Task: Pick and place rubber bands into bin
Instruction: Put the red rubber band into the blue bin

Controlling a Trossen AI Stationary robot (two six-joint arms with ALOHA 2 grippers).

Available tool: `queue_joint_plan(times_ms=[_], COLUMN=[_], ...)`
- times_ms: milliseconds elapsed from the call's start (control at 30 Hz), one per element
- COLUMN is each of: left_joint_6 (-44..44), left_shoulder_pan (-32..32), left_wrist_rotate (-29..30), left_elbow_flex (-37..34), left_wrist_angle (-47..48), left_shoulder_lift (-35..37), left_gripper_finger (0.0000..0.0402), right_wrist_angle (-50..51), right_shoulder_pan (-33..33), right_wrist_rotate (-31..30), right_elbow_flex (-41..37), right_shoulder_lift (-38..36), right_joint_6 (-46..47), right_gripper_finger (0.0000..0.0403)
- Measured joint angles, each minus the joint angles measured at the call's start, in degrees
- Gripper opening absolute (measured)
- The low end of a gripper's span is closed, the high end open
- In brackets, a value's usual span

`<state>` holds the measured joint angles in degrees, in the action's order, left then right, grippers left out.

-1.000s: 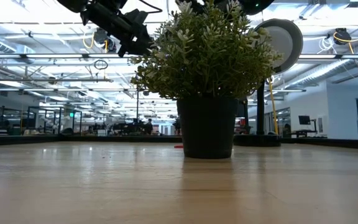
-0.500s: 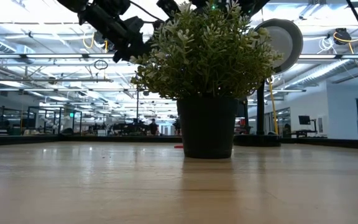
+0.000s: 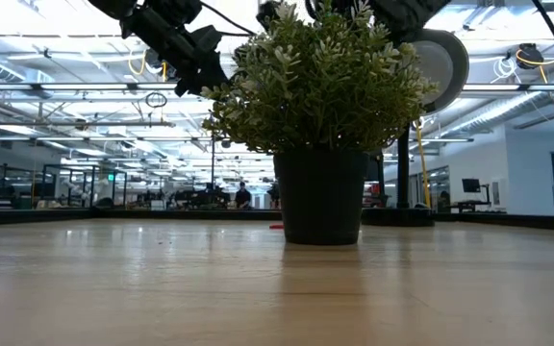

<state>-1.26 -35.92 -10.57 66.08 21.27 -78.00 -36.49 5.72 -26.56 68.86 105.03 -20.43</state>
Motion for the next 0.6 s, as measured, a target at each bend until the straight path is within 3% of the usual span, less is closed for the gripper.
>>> queue_joint_plan(times_ms=[233, 600], left_joint_6=[-0.07, 0.36], left_shoulder_pan=[0.00, 0.02], left_wrist_rotate=[0.02, 0.07], left_elbow_flex=[0.01, 0.00], left_wrist_angle=[-0.04, -0.06], left_shoulder_lift=[0.00, 0.00], left_gripper_finger=[0.0175, 0.0175], right_wrist_angle=[-11.74, -12.43], right_shoulder_pan=[0.04, -0.30], right_wrist_rotate=[1.00, 1.28], right_elbow_flex=[-8.52, -12.97], right_shoulder_lift=[0.01, 0.00], right_joint_6=[2.93, 6.36], right_gripper_finger=[0.0155, 0.0155])
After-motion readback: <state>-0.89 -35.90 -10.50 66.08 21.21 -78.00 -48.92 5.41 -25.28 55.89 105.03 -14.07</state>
